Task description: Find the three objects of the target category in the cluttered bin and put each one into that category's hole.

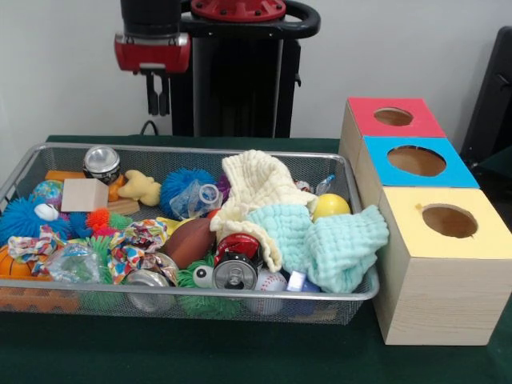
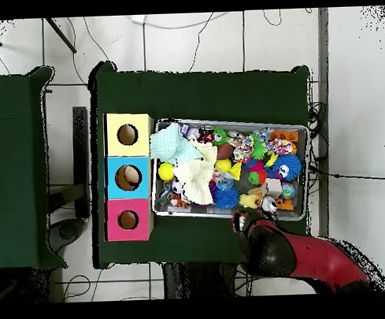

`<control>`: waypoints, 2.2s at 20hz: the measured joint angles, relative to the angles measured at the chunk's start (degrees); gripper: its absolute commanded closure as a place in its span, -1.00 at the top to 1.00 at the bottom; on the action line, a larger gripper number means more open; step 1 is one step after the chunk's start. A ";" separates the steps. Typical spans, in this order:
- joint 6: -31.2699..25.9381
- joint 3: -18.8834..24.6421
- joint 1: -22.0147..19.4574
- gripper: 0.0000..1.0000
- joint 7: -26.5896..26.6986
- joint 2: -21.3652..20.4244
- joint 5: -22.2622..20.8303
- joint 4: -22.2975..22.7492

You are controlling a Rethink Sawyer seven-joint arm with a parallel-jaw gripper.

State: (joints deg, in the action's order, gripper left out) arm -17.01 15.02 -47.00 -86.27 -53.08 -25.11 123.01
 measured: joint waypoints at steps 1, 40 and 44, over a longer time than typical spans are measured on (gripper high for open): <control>-3.07 0.47 0.28 -1.00 0.00 -2.64 1.36 0.12; 12.42 0.07 -4.17 1.00 -0.02 21.38 -7.29 -4.84; 12.35 1.04 -5.82 1.00 0.00 22.10 -7.79 -5.12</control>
State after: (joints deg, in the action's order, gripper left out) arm -4.66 16.06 -52.82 -86.27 -30.98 -32.90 117.89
